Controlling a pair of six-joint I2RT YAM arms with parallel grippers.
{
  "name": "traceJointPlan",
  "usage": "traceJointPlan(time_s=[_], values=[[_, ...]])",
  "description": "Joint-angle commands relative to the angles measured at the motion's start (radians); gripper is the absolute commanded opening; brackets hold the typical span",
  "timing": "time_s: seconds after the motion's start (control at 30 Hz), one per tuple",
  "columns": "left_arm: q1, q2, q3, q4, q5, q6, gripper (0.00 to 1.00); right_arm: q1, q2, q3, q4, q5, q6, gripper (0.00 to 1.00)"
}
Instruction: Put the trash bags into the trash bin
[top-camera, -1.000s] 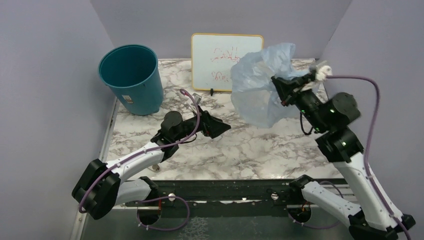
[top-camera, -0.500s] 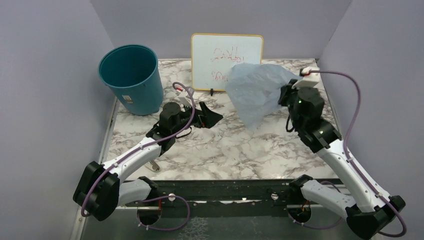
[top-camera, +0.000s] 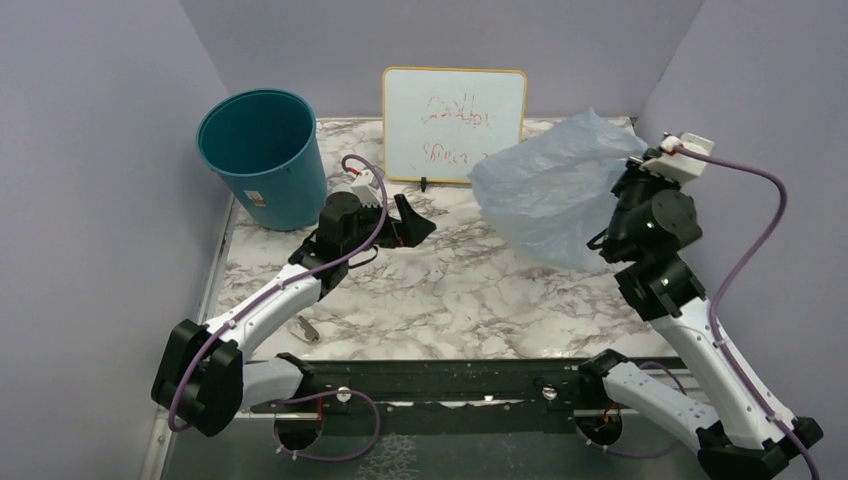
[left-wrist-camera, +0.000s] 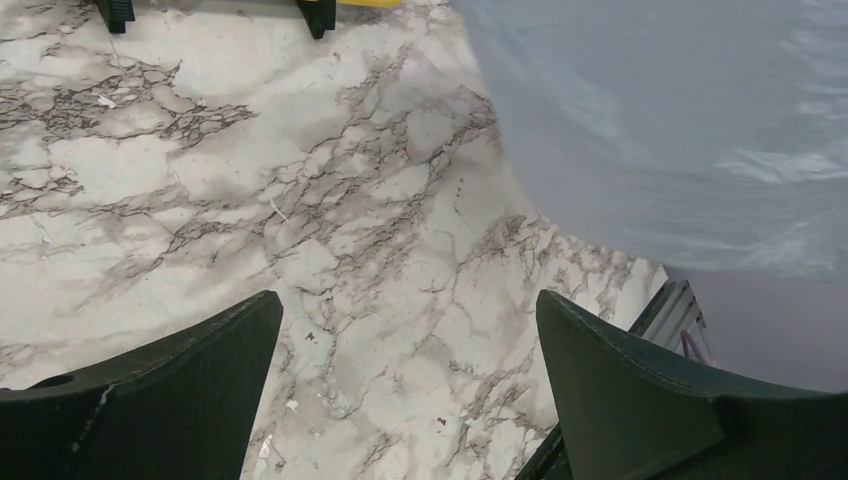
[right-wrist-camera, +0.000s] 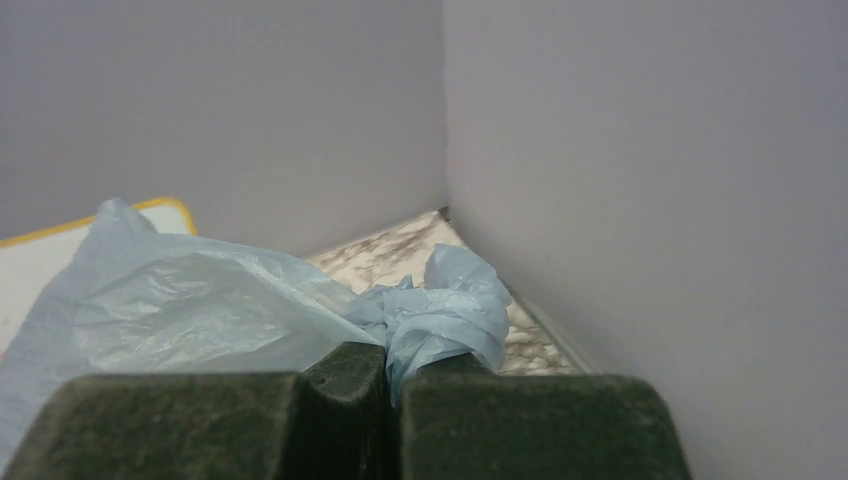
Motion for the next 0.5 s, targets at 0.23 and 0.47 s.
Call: traceJointPlan(time_s=[0.23,0.47], values=[[0.006,0.015,-0.016,0.028,0.023,-0.035,0.99,0.001,-0.038,-0.011,0.311,0.106,-0.403,0.01],[0.027,0.012,0.083,-0.16,-0.153,-0.042,0.99,0.001,0.25,0.171,-0.428,-0.422,0.153,0.01]])
